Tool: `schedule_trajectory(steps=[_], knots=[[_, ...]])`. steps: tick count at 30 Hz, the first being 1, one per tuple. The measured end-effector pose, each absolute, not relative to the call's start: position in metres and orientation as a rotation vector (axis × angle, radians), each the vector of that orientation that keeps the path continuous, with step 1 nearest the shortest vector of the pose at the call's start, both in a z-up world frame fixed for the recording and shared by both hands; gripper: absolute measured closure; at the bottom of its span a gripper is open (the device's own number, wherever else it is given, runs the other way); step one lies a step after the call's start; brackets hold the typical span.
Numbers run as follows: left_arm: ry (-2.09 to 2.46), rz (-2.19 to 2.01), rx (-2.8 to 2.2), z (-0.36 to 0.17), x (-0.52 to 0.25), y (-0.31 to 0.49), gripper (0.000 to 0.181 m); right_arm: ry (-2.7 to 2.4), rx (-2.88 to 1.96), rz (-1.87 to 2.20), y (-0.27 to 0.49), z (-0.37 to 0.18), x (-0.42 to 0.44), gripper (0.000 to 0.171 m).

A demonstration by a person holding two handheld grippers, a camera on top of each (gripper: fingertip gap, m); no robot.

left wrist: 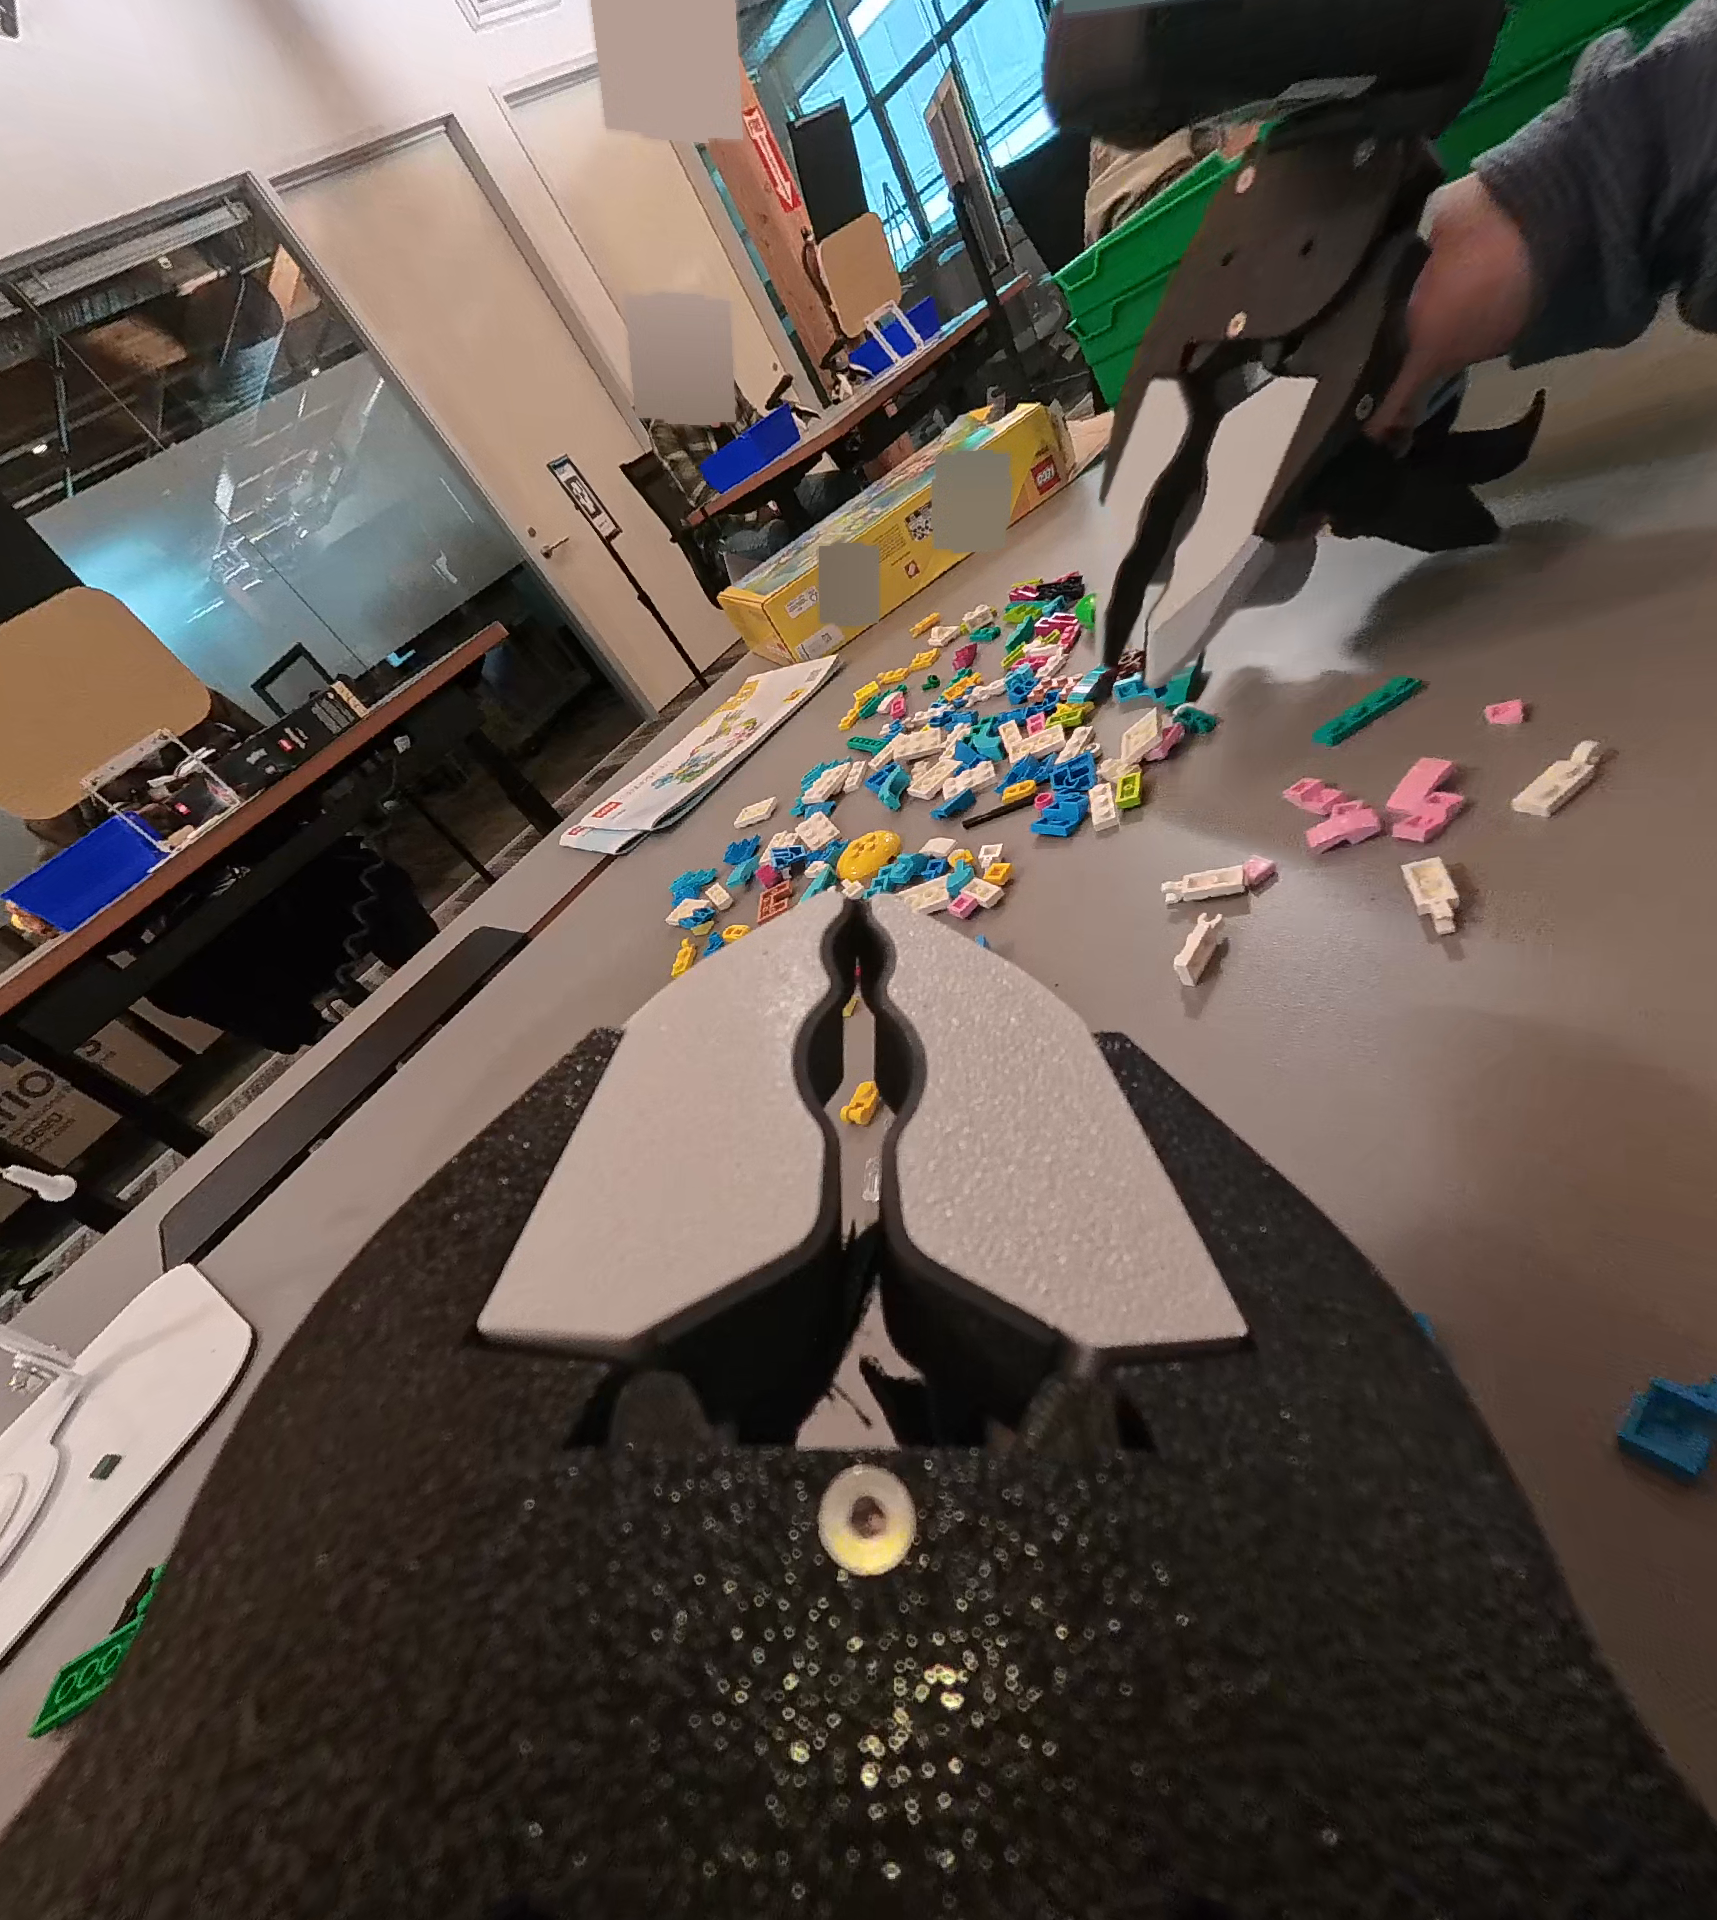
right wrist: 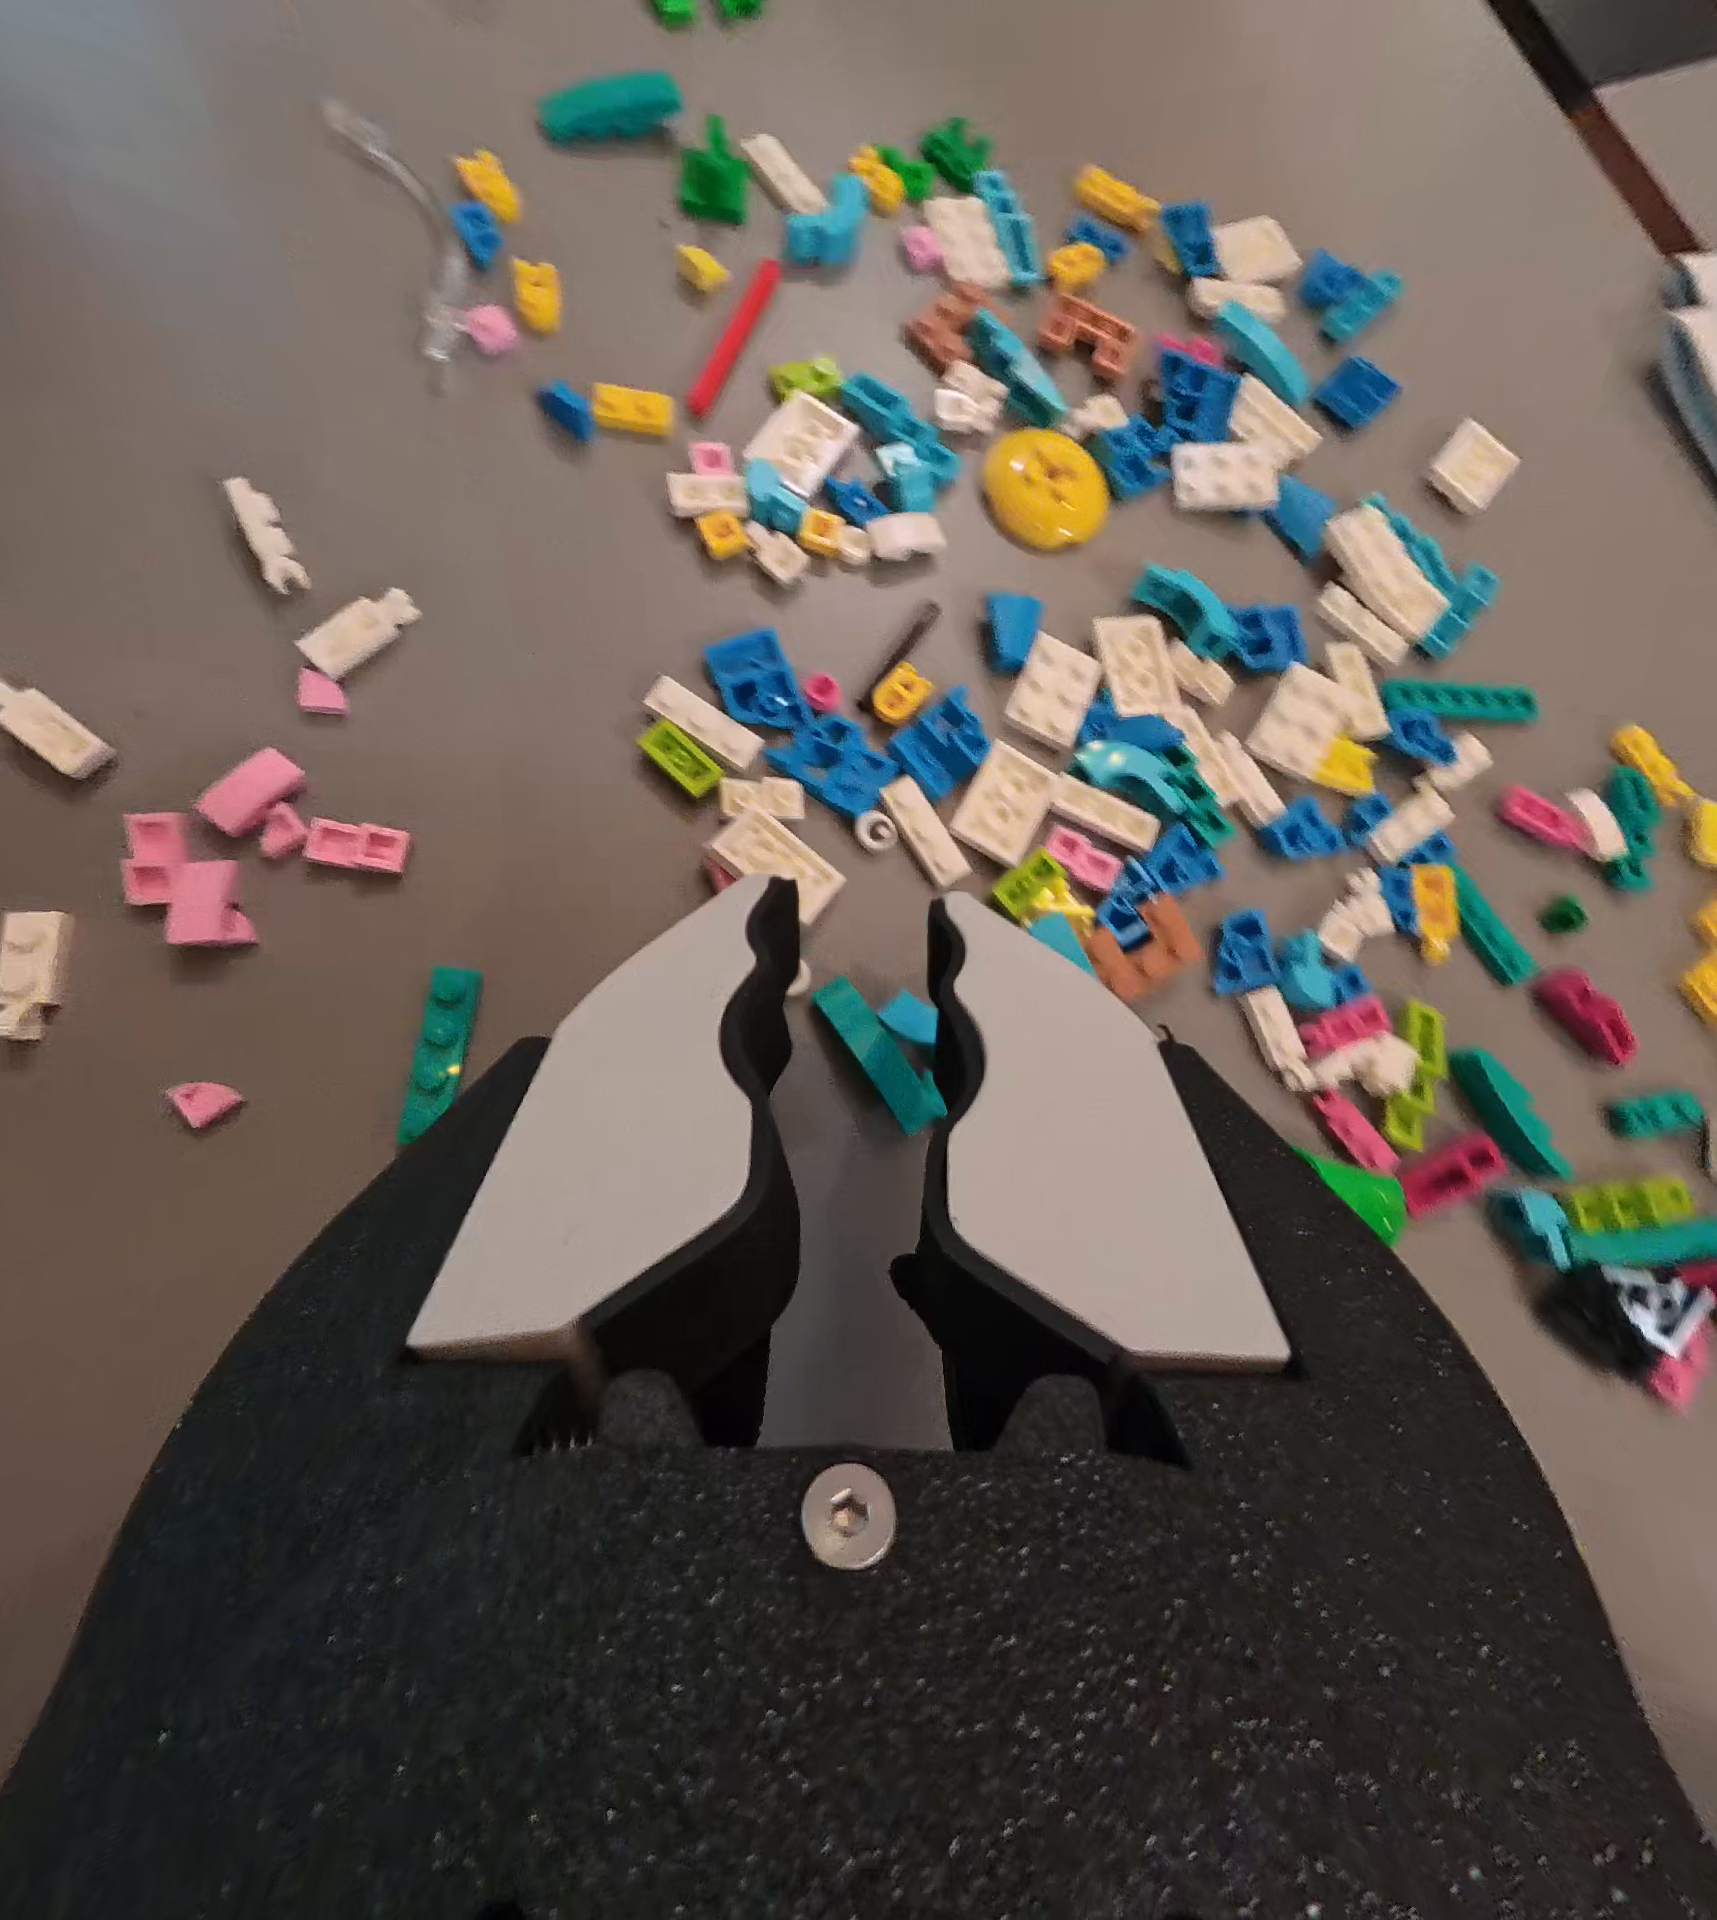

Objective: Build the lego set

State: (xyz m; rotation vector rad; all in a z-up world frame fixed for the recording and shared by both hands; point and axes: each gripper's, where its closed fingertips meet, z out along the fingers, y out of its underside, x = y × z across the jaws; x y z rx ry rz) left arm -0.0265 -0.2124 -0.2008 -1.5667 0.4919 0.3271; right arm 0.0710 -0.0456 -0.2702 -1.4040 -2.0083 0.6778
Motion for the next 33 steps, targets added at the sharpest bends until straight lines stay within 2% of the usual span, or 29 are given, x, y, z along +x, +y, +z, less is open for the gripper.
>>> schedule_trajectory(steps=[6, 15, 23, 29, 33], knots=[[0.491, 0.326, -1.564, -0.2, -0.026, -0.213, 0.181, -2.142, -1.344, 0.588, -0.059, -0.285, 0.061, 0.148], [0.49, 0.324, -1.563, -0.2, -0.026, -0.212, 0.181, -2.022, -1.478, 0.429, -0.02, -0.284, 0.068, 0.153], [0.49, 0.327, -1.562, -0.2, -0.026, -0.212, 0.181, -2.141, -1.21, 0.709, -0.082, -0.267, 0.025, 0.153], [0.474, 0.333, -1.561, -0.199, -0.029, -0.213, 0.181, -2.281, -1.061, 0.693, -0.116, -0.273, -0.005, 0.154], [0.462, 0.331, -1.562, -0.198, -0.03, -0.213, 0.181, -2.289, -1.064, 0.626, -0.108, -0.276, -0.013, 0.154]])
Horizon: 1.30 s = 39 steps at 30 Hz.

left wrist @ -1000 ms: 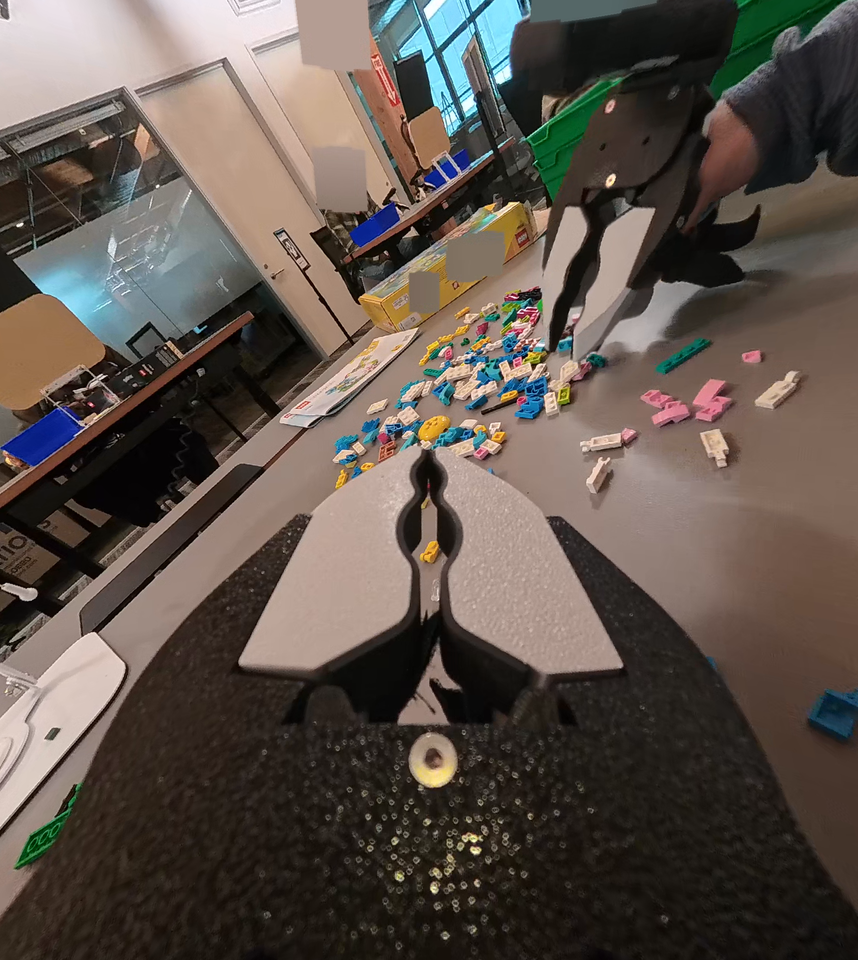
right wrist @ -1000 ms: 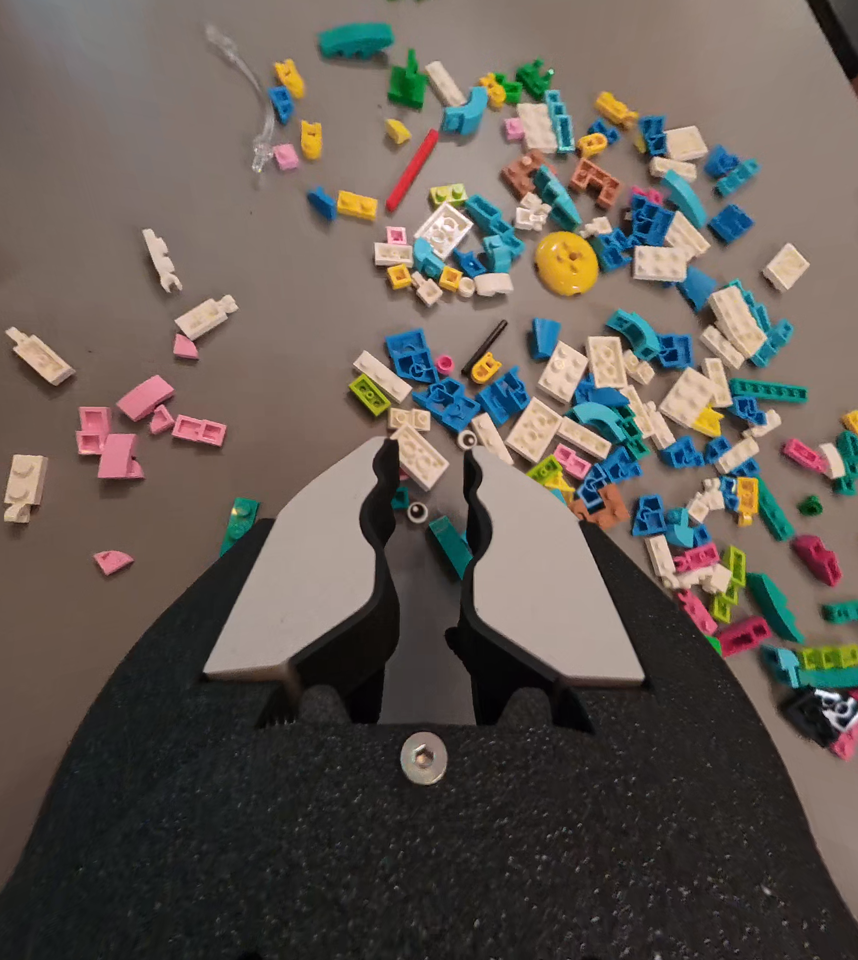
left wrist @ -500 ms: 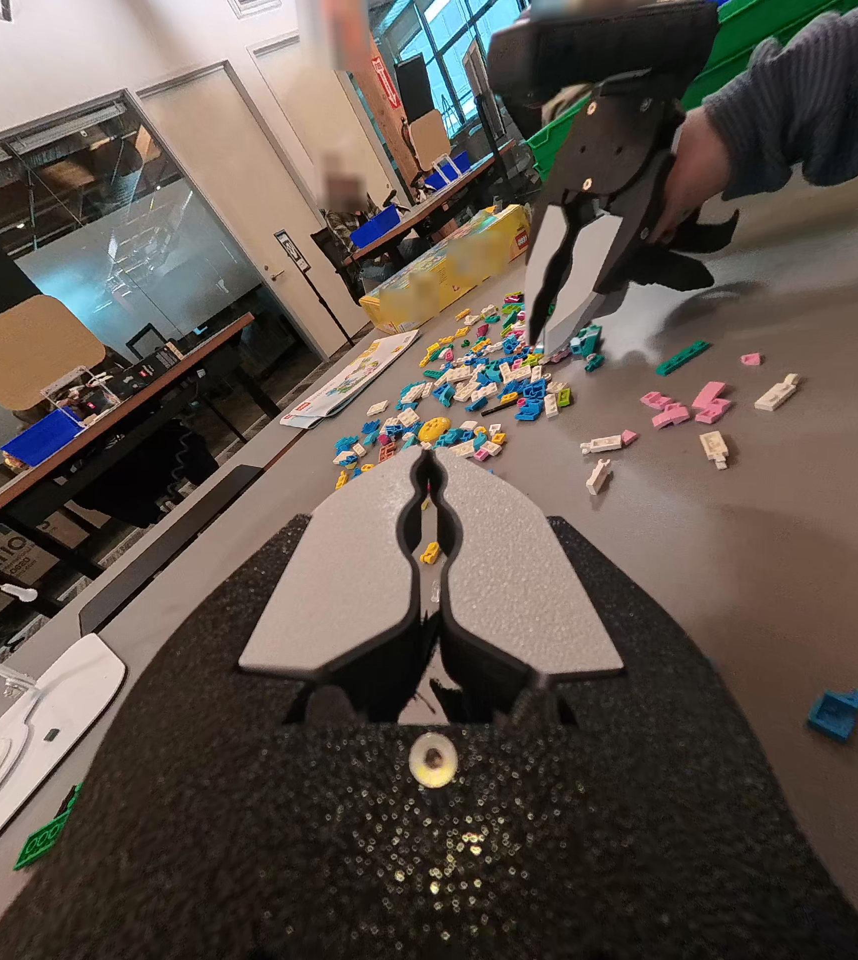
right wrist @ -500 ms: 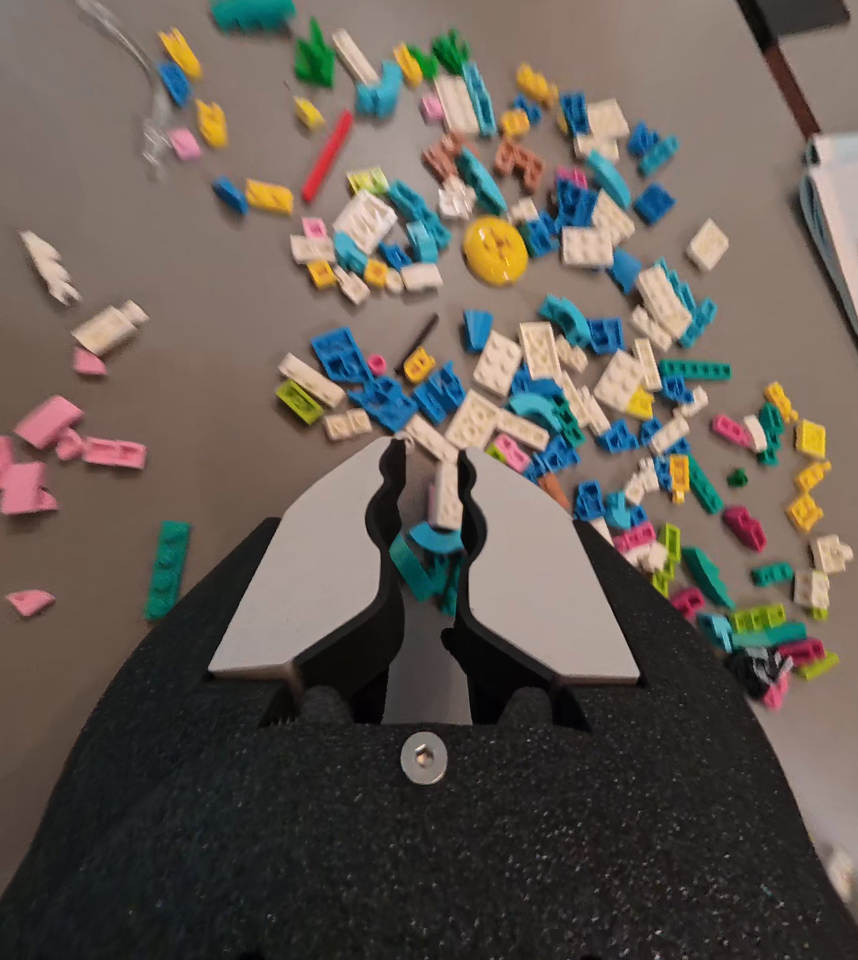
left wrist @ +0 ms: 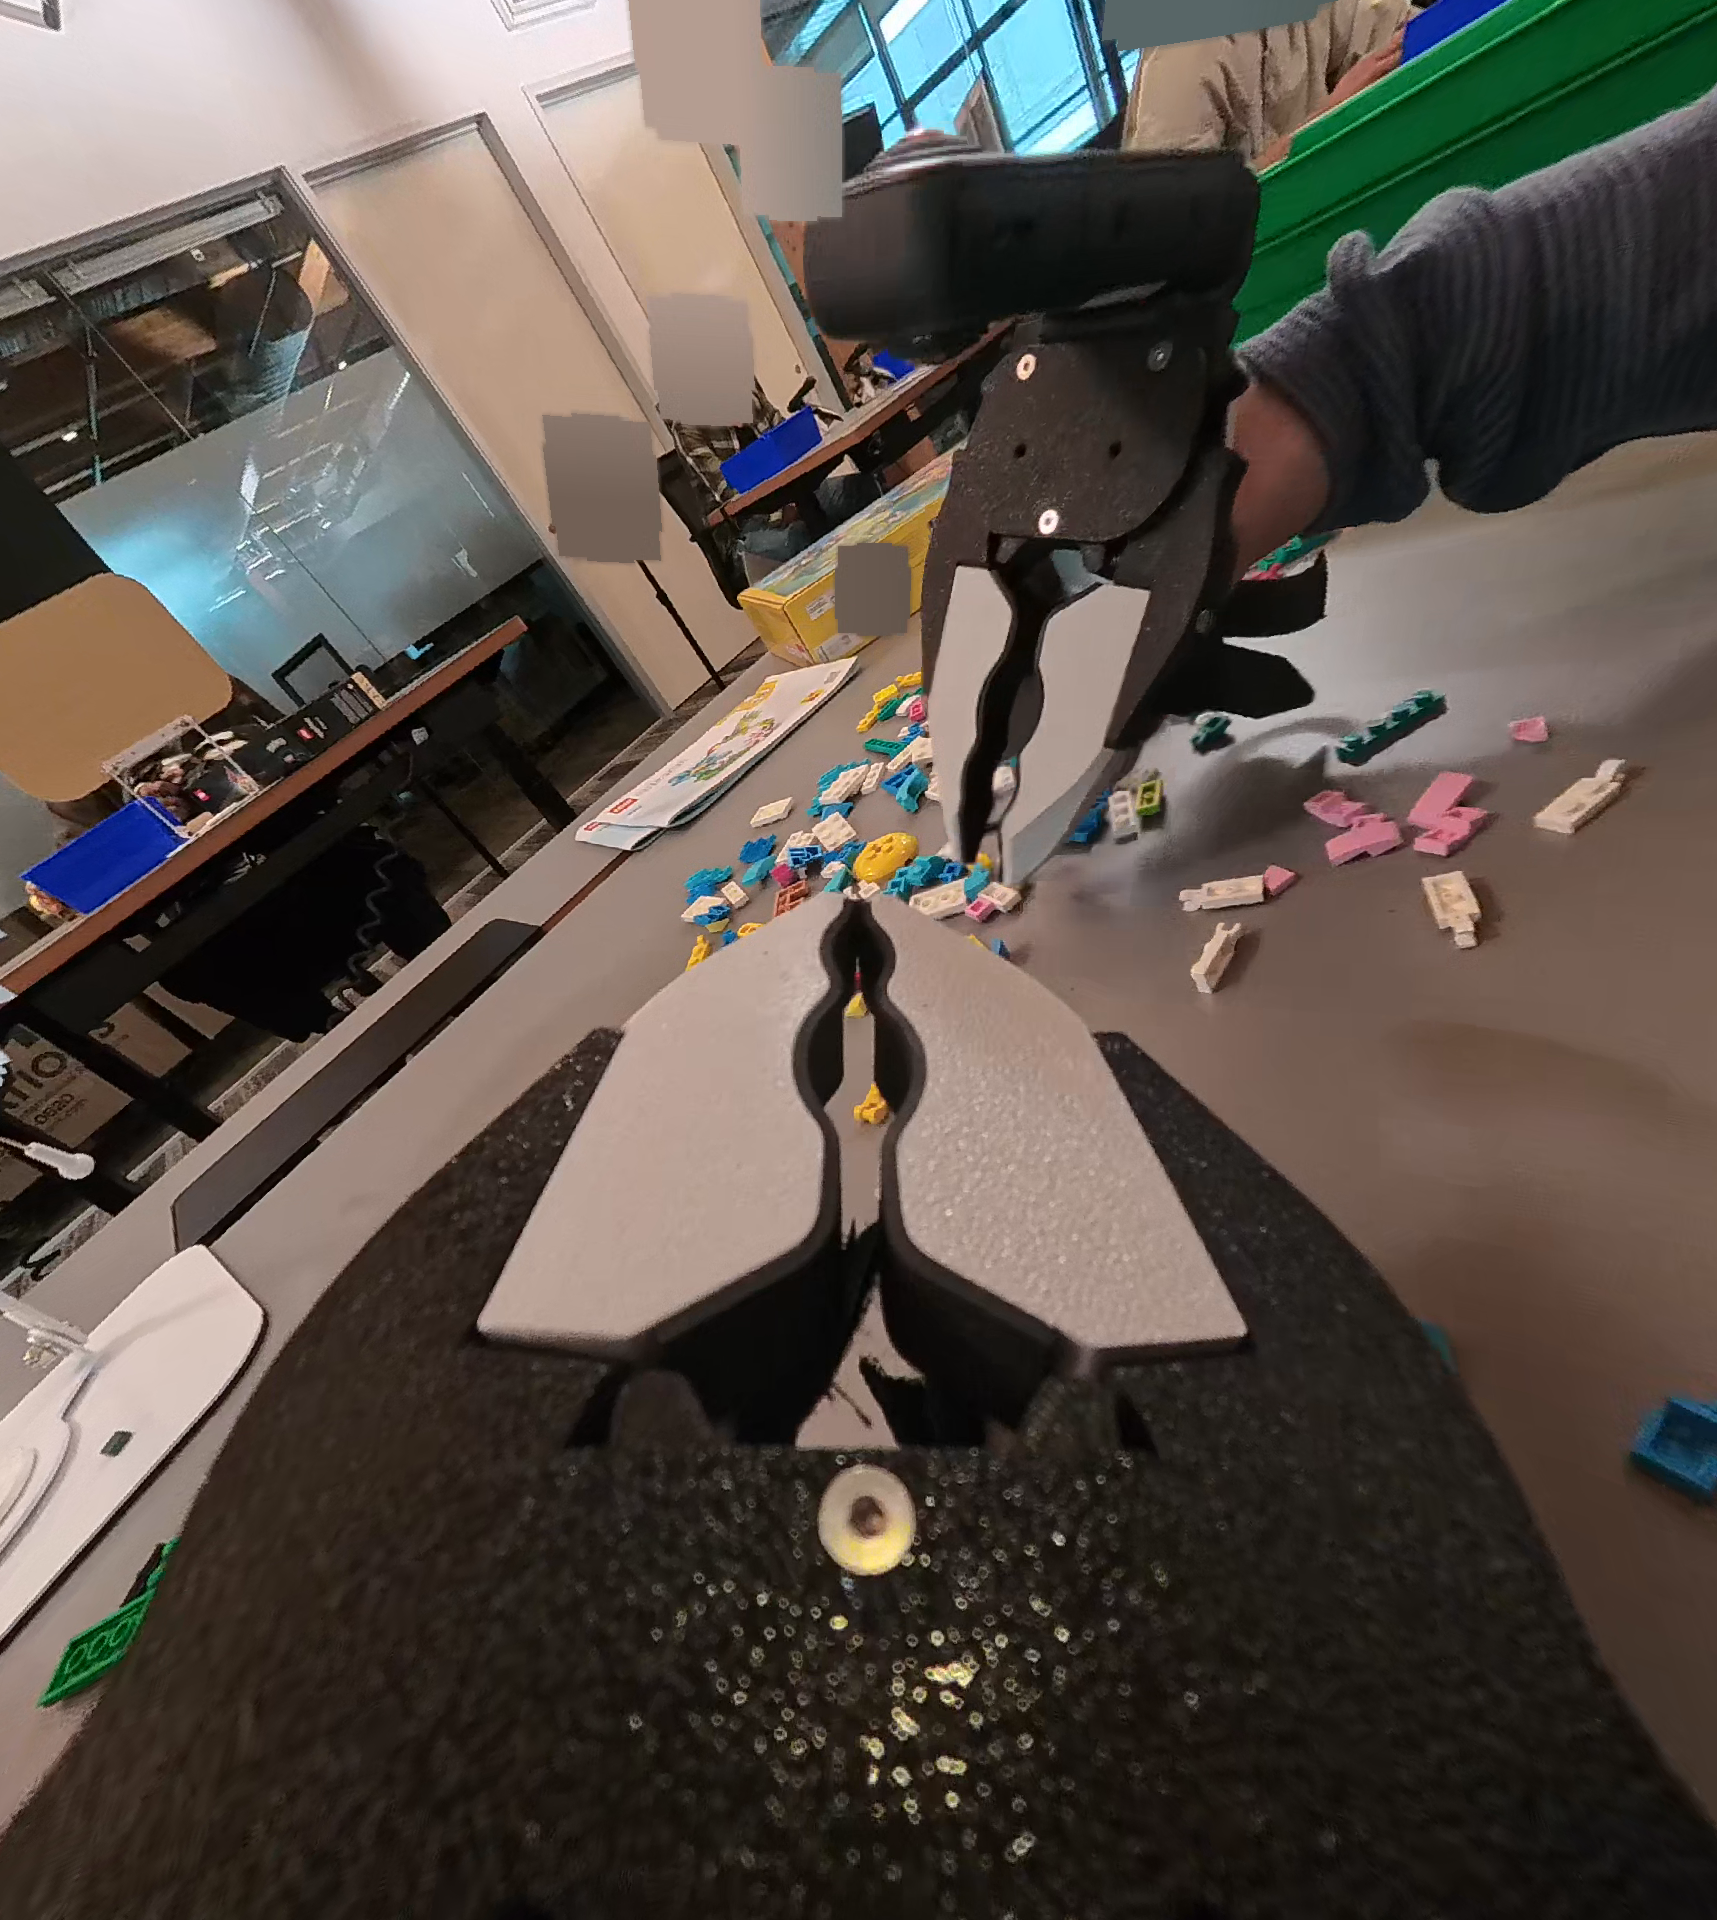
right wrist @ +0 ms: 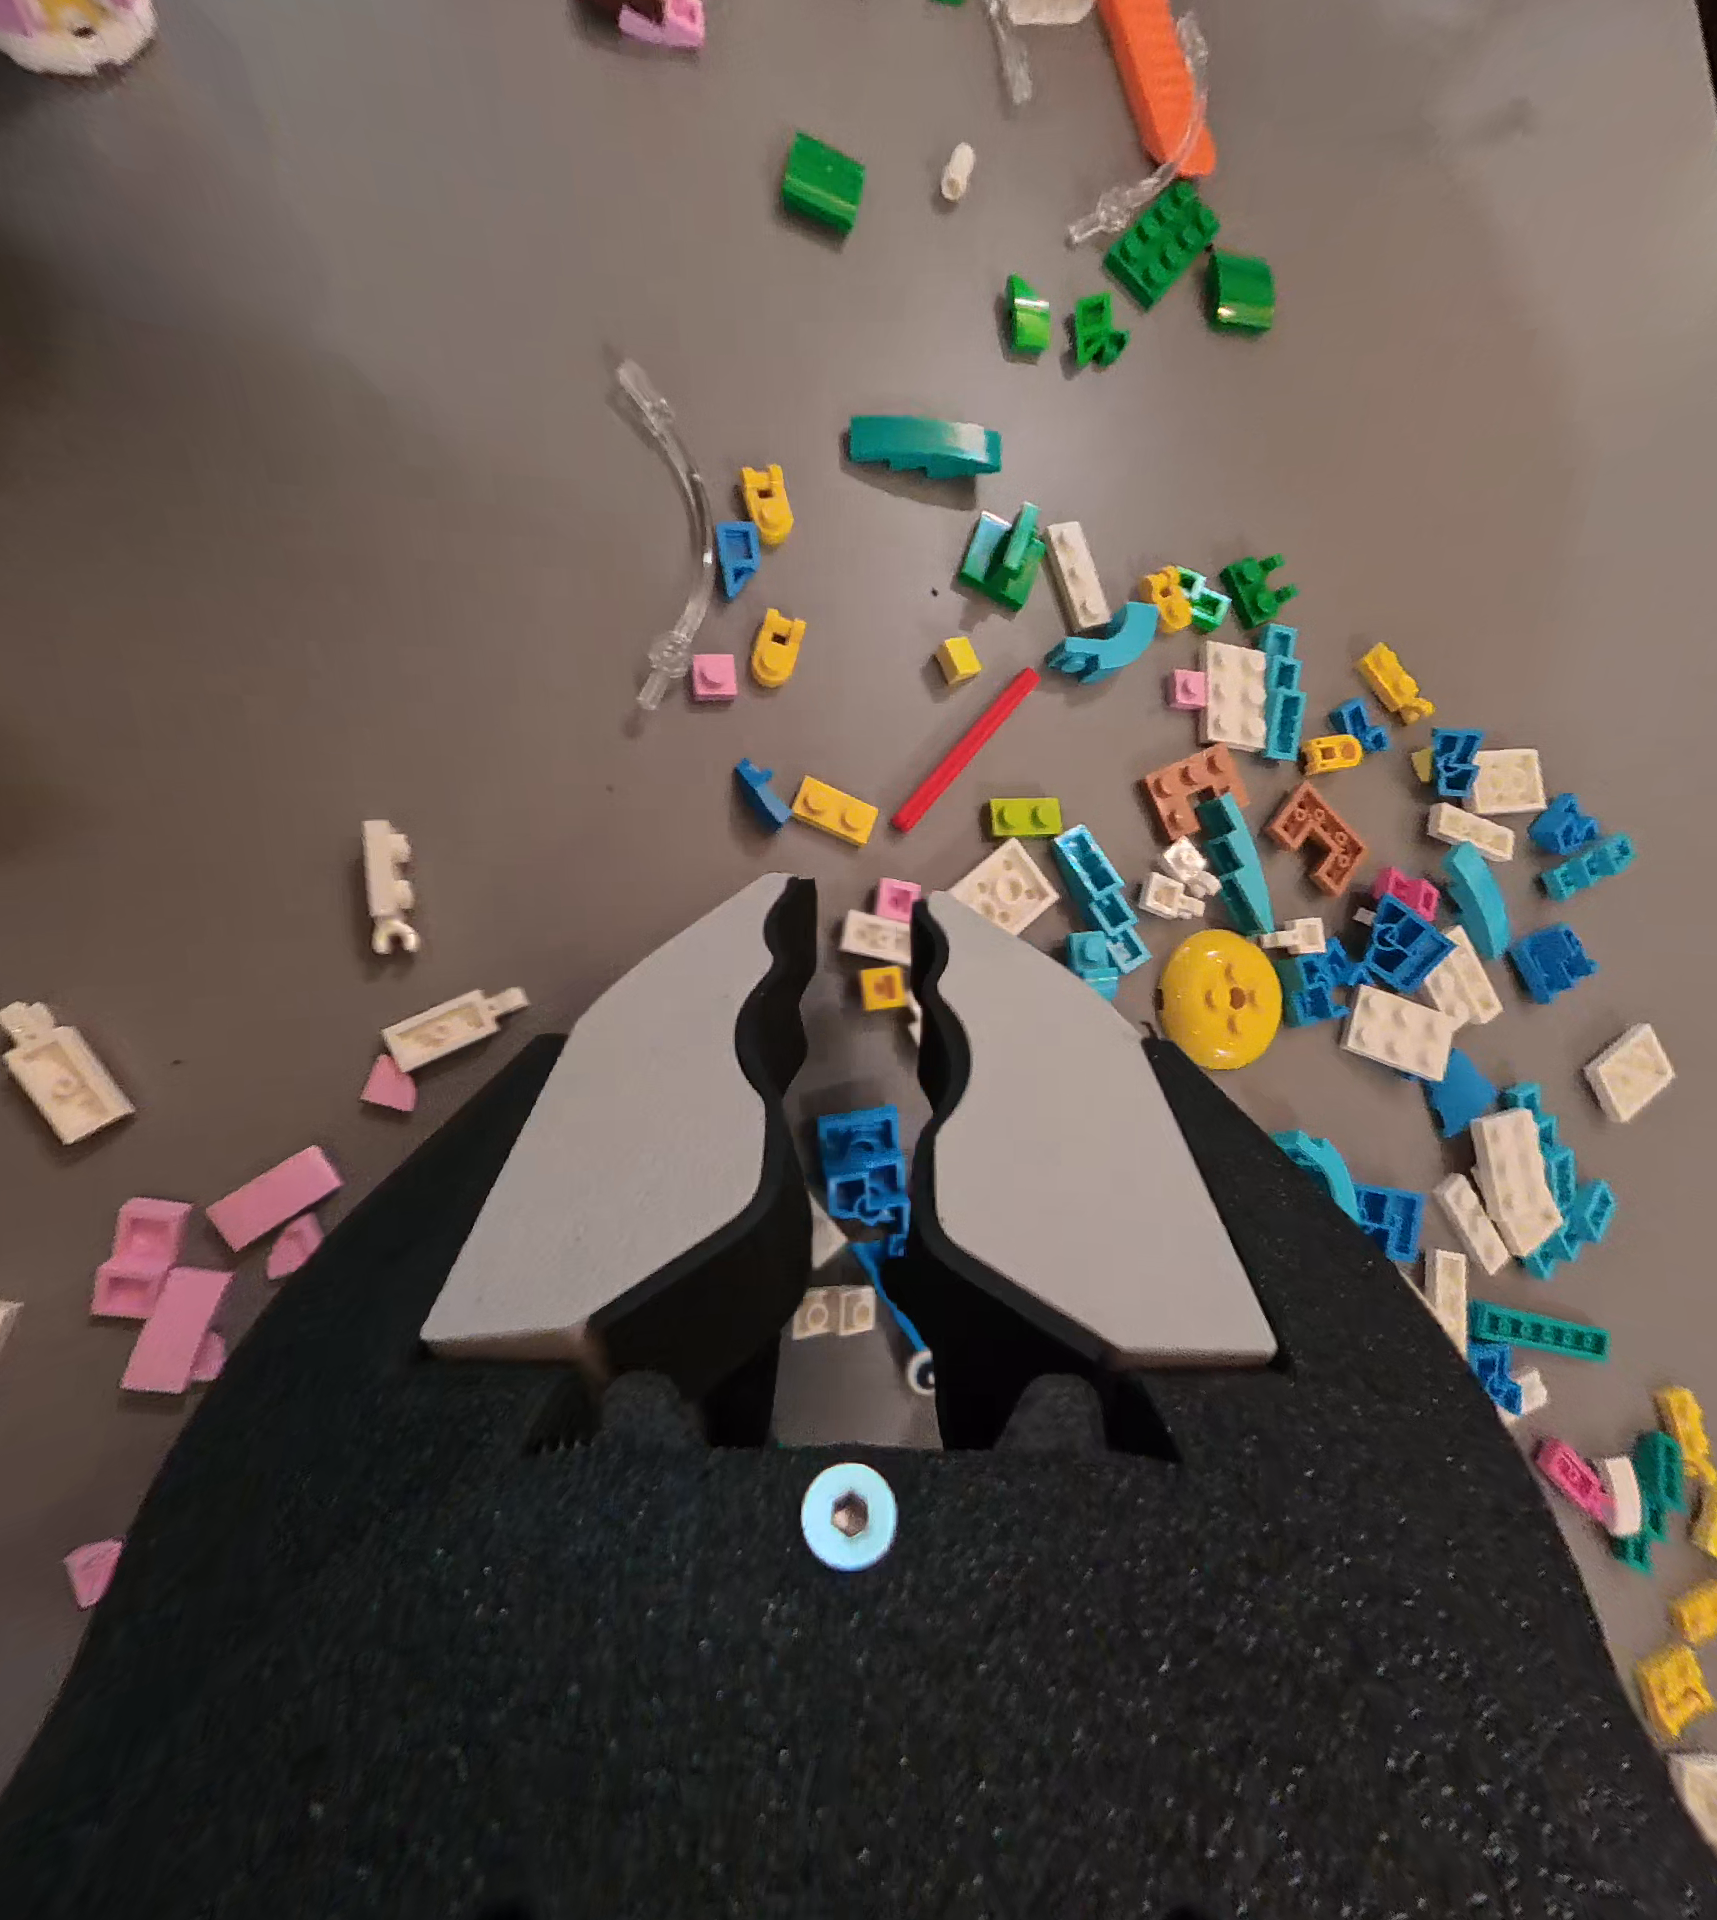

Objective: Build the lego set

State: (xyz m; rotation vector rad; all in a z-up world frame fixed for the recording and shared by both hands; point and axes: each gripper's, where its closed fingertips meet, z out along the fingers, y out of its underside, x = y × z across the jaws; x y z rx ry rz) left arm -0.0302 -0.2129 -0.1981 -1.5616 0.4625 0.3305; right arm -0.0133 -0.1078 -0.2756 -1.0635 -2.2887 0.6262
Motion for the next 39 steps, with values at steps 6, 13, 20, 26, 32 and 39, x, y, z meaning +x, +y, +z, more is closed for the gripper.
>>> schedule_trajectory(steps=[6, 13, 20, 26, 32, 39], knots=[[0.473, 0.331, -1.561, -0.199, -0.028, -0.213, 0.181, -1.947, -1.25, 0.618, -0.047, -0.252, -0.016, 0.154], [0.28, 0.297, -1.568, -0.192, -0.052, -0.214, 0.181, -1.246, -1.455, 0.527, 0.065, -0.213, 0.04, 0.156], [0.178, 0.129, -1.469, -0.176, -0.057, -0.223, 0.181, -0.787, -1.527, 0.521, 0.127, -0.189, 0.11, 0.16], [0.092, 0.046, -1.452, -0.175, -0.066, -0.225, 0.181, -0.643, -1.551, 0.51, 0.148, -0.186, 0.142, 0.167], [0.084, 0.045, -1.46, -0.176, -0.068, -0.226, 0.181, -0.603, -1.552, 0.458, 0.16, -0.191, 0.158, 0.171], [0.14, 0.117, -1.469, -0.178, -0.064, -0.225, 0.181, -0.573, -1.503, 0.391, 0.172, -0.185, 0.188, 0.171]])
